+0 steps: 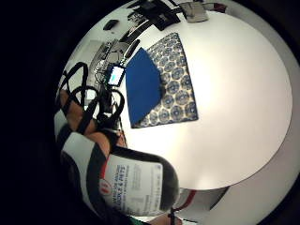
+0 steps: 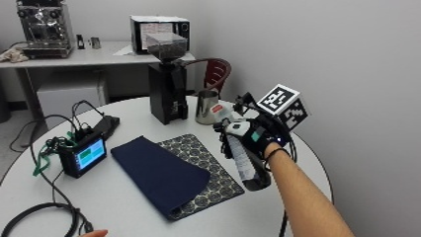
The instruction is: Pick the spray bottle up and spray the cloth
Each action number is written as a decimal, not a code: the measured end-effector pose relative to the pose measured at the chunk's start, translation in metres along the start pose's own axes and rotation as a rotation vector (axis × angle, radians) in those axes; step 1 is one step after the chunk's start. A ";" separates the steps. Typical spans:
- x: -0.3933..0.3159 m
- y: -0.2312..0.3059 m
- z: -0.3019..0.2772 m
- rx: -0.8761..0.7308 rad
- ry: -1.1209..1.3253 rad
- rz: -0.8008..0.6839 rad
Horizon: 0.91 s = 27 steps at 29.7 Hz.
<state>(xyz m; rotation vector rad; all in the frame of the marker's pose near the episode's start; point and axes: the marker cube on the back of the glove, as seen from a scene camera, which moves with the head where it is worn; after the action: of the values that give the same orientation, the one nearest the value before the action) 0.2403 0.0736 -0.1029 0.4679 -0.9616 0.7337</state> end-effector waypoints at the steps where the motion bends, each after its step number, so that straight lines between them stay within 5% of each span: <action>1: 0.003 0.001 0.008 -0.015 0.001 0.014; 7: 0.067 0.004 0.079 -0.148 0.018 0.141; 15: 0.009 -0.001 0.025 -0.013 -0.003 0.038; 23: 0.050 -0.001 0.073 -0.127 0.037 0.145; 27: 0.008 -0.006 0.043 -0.081 0.040 0.075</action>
<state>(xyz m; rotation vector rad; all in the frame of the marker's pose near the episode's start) 0.2232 0.0444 -0.0749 0.3467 -0.9721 0.7664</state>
